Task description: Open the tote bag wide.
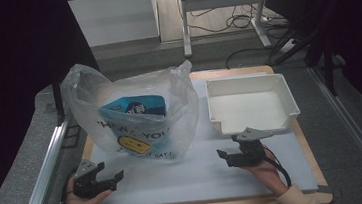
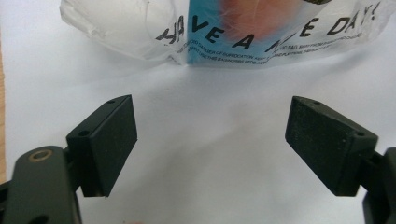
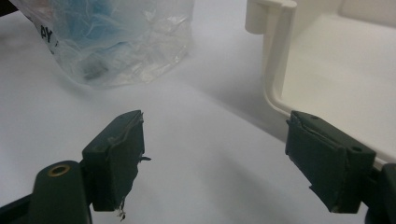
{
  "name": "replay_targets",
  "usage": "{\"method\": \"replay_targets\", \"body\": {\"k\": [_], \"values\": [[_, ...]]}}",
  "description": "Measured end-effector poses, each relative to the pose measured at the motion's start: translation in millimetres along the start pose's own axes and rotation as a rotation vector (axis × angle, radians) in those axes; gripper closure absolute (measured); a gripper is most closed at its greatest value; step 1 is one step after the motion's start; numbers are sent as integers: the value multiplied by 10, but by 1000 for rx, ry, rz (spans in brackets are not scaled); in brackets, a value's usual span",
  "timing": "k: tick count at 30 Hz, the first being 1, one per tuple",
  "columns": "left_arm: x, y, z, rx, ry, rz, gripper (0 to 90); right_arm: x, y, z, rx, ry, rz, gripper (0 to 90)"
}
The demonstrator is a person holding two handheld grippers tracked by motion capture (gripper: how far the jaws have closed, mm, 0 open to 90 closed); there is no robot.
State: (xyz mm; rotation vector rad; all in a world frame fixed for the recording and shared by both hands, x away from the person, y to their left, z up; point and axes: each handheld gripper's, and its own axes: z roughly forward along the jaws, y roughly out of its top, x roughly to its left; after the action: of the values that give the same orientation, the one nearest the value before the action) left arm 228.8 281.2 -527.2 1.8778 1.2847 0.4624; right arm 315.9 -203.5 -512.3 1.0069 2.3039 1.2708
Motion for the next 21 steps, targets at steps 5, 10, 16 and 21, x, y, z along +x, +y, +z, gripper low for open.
{"method": "replay_targets", "body": {"k": [5, 10, 16, 21], "values": [[-29, 12, -9, 6, -19, 13, 197, -19, -23, 20, 20, -5, -4, 196], [-44, 17, -32, 1, -28, 18, 216, -16, -19, -16, 13, -14, -13, 198], [-34, 66, -39, -8, -34, 15, 231, -13, -18, -3, 22, -12, -12, 198], [-42, 93, -46, -16, -34, 25, 237, -37, -24, -21, 13, 2, 14, 200]]}}
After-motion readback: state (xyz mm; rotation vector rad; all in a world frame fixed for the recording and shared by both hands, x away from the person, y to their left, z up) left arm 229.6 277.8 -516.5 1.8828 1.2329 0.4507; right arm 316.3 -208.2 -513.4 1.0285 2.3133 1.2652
